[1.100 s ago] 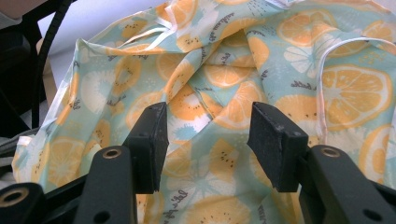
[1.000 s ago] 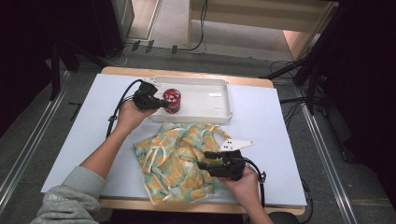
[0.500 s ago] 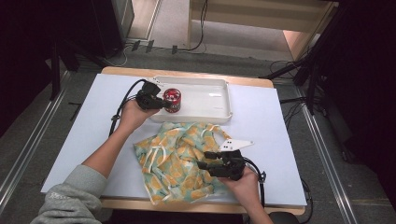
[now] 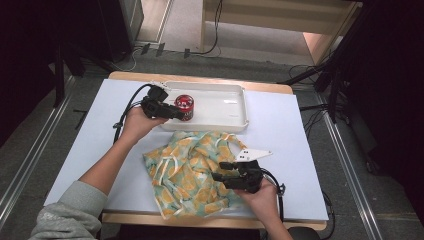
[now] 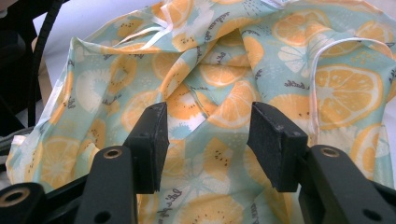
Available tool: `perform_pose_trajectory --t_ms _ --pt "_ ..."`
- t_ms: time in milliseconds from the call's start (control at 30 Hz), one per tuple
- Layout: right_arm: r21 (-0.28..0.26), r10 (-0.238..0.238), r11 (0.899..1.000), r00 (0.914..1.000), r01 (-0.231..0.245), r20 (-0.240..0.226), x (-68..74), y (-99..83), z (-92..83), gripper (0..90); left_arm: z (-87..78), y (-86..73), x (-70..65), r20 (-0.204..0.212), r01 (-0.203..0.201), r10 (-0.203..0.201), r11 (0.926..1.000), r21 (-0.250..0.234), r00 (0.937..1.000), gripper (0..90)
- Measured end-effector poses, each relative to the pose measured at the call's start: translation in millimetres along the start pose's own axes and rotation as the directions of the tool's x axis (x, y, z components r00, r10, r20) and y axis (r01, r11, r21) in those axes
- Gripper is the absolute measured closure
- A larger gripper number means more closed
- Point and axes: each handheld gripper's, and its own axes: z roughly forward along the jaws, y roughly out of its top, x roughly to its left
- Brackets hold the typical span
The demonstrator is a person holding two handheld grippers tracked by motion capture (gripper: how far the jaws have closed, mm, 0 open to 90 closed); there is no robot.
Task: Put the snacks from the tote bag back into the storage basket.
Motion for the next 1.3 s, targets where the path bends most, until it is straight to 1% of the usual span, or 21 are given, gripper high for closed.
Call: perform_pose_trajectory --t_ms 133,233,333,500,567,633,733,833,933,967,1067,1167,1300 --pt "-0.001 0.0 1.0 1.0 0.0 0.0 0.0 -0.1 -0.4 47.5 -3.3 -3.0 -4.4 0.013 0.004 -0.003 1.0 -0.006 0.9999 51.0" --pt "-0.007 0.0 1.0 1.0 0.0 -0.001 -0.7 -0.2 -0.7 46.9 -5.1 -6.3 -8.0 0.032 0.005 -0.006 1.0 0.004 0.9995 47.6" --pt "-0.008 0.0 1.0 1.0 0.0 0.005 -0.9 -0.1 -1.6 46.3 -5.6 -10.1 -12.0 0.04 -0.002 0.001 0.9998 0.017 0.9992 45.4" --pt "-0.007 0.001 1.0 1.0 -0.001 0.006 -0.8 0.0 -1.3 45.6 -7.9 -16.8 -17.5 0.045 -0.008 0.007 0.9995 0.03 0.999 43.6" --pt "-0.006 -0.001 1.0 1.0 0.001 0.008 -0.7 0.0 -0.9 45.1 -9.7 -19.2 -19.0 0.05 -0.005 0.004 0.9996 0.027 0.9987 43.1" --pt "-0.002 0.0 1.0 1.0 0.0 0.009 -0.9 -0.1 -0.6 44.5 -11.2 -21.5 -19.8 0.04 -0.007 0.006 0.9995 0.03 0.9992 42.3" --pt "-0.001 0.001 1.0 1.0 -0.001 0.009 -1.2 -0.2 -0.5 43.8 -13.2 -25.2 -19.9 0.048 0.003 -0.005 0.9996 0.03 0.9988 41.8" --pt "-0.002 0.0 1.0 0.9999 0.0 0.013 -1.3 0.0 -1.1 43.6 -15.9 -29.2 -20.9 0.05 0.002 -0.003 0.9994 0.035 0.9987 41.3" --pt "-0.003 0.0 1.0 0.9999 0.0 0.013 -2.2 -0.1 -1.4 43.6 -19.0 -33.7 -22.7 0.032 -0.004 0.003 0.9991 0.042 0.9995 40.9" --pt "-0.002 0.0 1.0 0.9999 0.0 0.014 -2.4 -0.2 -1.4 43.7 -20.4 -35.5 -22.4 0.036 -0.004 0.002 0.9991 0.043 0.9993 40.7" --pt "0.006 0.003 1.0 0.9999 -0.003 0.015 -2.9 -0.2 -2.4 44.1 -25.3 -42.7 -22.4 0.046 0.01 -0.011 0.9994 0.035 0.9989 40.3" --pt "0.009 0.009 1.0 0.9998 -0.01 0.017 -4.3 -0.4 -3.7 44.2 -29.5 -50.6 -23.5 0.047 0.011 -0.013 0.9994 0.034 0.9988 39.9" --pt "0.006 0.008 1.0 0.9997 -0.008 0.021 -5.9 -0.4 -4.9 44.2 -35.2 -61.7 -26.3 0.058 0.028 -0.029 0.9995 0.013 0.9979 39.1"
